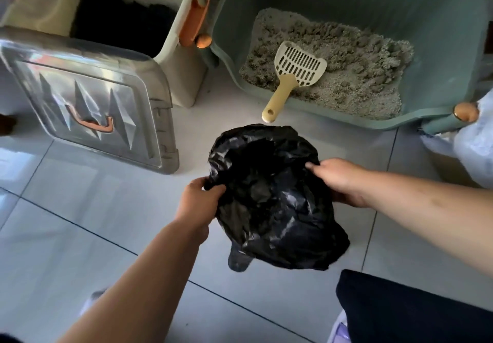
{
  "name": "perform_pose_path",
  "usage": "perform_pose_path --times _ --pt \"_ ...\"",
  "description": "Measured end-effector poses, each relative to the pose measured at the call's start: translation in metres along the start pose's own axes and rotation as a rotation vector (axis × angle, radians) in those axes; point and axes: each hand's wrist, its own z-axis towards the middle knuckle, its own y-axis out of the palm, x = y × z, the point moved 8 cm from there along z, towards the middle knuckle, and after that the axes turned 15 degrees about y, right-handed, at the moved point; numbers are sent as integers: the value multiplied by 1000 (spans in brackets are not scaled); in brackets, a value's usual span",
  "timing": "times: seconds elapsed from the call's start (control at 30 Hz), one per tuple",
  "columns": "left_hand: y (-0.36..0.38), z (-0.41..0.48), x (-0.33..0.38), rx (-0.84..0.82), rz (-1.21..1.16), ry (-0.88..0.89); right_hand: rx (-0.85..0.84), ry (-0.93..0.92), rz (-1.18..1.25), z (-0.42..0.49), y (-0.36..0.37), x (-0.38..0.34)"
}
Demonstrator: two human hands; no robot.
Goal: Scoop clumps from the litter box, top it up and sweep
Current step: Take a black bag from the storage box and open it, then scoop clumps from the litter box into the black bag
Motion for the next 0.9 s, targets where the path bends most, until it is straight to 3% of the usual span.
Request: perform_pose_path --times 0.13,0.23,0.3,0.5,0.67,0.73,0.9 --pt "-15 8 28 109 -13 120 196 -179 -503 -19 -18 -33" --pt "-22 11 48 125 37 203 376 -442 -294 -55 -41 -81" --pt "-22 15 54 103 43 213 438 -522 -145 -68 -46 -107" --pt "-22 16 57 69 18 173 448 -279 -144 -31 -3 -146" --pt "-18 15 71 64 16 189 360 -173 99 -31 -22 -146" --pt "-12 18 81 49 20 225 506 -179 -20 -47 -52 -146" --pt "1 27 88 -5 22 257 934 -212 -729 -104 -113 -140"
